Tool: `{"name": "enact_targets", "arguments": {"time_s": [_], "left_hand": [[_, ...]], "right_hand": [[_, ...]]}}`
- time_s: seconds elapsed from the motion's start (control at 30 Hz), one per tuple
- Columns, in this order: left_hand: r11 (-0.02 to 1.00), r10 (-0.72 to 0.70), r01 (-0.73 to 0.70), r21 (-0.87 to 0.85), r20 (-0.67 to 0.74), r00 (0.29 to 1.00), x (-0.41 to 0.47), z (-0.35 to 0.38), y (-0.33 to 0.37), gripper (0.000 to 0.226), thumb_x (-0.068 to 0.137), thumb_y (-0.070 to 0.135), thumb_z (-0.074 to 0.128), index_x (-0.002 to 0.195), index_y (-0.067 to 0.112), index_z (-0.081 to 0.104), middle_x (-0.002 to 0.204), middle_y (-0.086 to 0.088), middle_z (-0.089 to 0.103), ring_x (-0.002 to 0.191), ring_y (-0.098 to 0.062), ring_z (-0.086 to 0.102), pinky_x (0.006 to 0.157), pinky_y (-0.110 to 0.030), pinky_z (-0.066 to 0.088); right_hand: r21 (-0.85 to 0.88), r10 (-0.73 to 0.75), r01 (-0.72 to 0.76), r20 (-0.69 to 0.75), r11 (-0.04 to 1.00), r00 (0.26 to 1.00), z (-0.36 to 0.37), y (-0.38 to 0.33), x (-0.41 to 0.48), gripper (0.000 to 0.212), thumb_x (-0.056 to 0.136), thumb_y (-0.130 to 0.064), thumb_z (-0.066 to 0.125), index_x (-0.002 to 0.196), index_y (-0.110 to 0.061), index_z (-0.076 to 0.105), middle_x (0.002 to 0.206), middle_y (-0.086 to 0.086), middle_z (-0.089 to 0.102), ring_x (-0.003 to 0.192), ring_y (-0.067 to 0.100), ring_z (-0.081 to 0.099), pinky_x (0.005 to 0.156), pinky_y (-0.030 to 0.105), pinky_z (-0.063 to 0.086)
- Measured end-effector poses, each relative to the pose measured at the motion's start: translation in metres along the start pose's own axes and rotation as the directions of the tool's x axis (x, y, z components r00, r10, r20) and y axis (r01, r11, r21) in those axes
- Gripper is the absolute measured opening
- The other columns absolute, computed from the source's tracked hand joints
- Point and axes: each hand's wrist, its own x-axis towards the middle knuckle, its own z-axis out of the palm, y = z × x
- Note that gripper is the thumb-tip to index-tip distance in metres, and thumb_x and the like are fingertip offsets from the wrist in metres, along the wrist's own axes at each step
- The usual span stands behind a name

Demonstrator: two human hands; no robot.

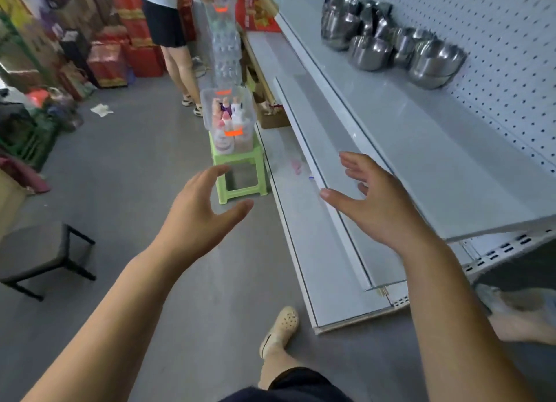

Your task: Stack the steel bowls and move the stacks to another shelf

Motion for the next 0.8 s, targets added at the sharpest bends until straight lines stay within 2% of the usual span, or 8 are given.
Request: {"name": "enact_targets", "arguments": {"time_s": [0.2,0.3,0.37,0.47,0.63,0.8], "left_hand": [[0.994,0.089,-0.091,-0.06,-0.038,0.995,0.131,0.03,0.015,0.066,0.086,0.043,0.075,0.144,0.025,0.05,0.146,0.008,0.053,0.135,-0.011,0.047,0.101,-0.021,0.032],[0.979,0.174,-0.175,-0.106,-0.019,0.984,0.2,0.05,0.034,0.062,0.087,0.044,0.075,0.142,0.025,0.052,0.139,0.017,0.052,0.128,0.001,0.044,0.099,-0.01,0.029],[0.965,0.234,-0.234,-0.119,-0.019,0.972,0.242,0.066,0.046,0.06,0.088,0.043,0.075,0.14,0.022,0.054,0.138,0.018,0.052,0.128,0.001,0.045,0.098,-0.004,0.027],[0.956,0.251,-0.248,-0.153,-0.005,0.968,0.291,0.093,0.06,0.066,0.088,0.048,0.073,0.144,0.022,0.05,0.146,0.007,0.054,0.135,-0.009,0.047,0.106,-0.019,0.032],[0.935,0.299,-0.276,-0.224,0.073,0.952,0.352,0.14,0.073,0.074,0.087,0.057,0.069,0.148,0.024,0.044,0.149,0.005,0.05,0.137,-0.012,0.047,0.109,-0.027,0.036],[0.918,0.331,-0.265,-0.296,0.199,0.922,0.42,0.184,0.086,0.081,0.089,0.059,0.067,0.155,0.027,0.033,0.16,0.002,0.036,0.144,-0.016,0.039,0.114,-0.035,0.037]], "right_hand": [[-0.016,-0.007,0.005,-0.094,1.0,0.996,-0.031,0.009,0.119,0.071,0.086,-0.048,0.079,0.148,-0.036,0.047,0.151,-0.016,0.051,0.139,0.002,0.048,0.117,0.035,0.041],[-0.016,-0.01,0.008,-0.118,1.0,0.993,-0.049,0.013,0.176,0.068,0.089,-0.044,0.078,0.149,-0.036,0.046,0.151,-0.016,0.05,0.138,0.002,0.047,0.116,0.031,0.04],[-0.016,-0.008,0.006,-0.138,1.0,0.99,-0.057,0.019,0.208,0.068,0.09,-0.043,0.077,0.15,-0.035,0.045,0.152,-0.016,0.048,0.138,0.002,0.046,0.114,0.029,0.039],[-0.024,0.037,-0.042,-0.164,0.999,0.986,-0.067,0.035,0.239,0.069,0.09,-0.043,0.077,0.15,-0.033,0.045,0.152,-0.016,0.048,0.137,0.003,0.047,0.116,0.033,0.041],[0.02,0.177,-0.176,-0.134,0.984,0.975,-0.081,0.068,0.268,0.07,0.087,-0.045,0.079,0.148,-0.036,0.045,0.15,-0.015,0.05,0.133,0.004,0.051,0.115,0.036,0.043],[0.055,0.317,-0.313,-0.257,0.948,0.913,-0.097,0.098,0.293,0.076,0.086,-0.046,0.079,0.151,-0.038,0.04,0.152,-0.016,0.045,0.135,0.005,0.048,0.109,0.032,0.044]]}}
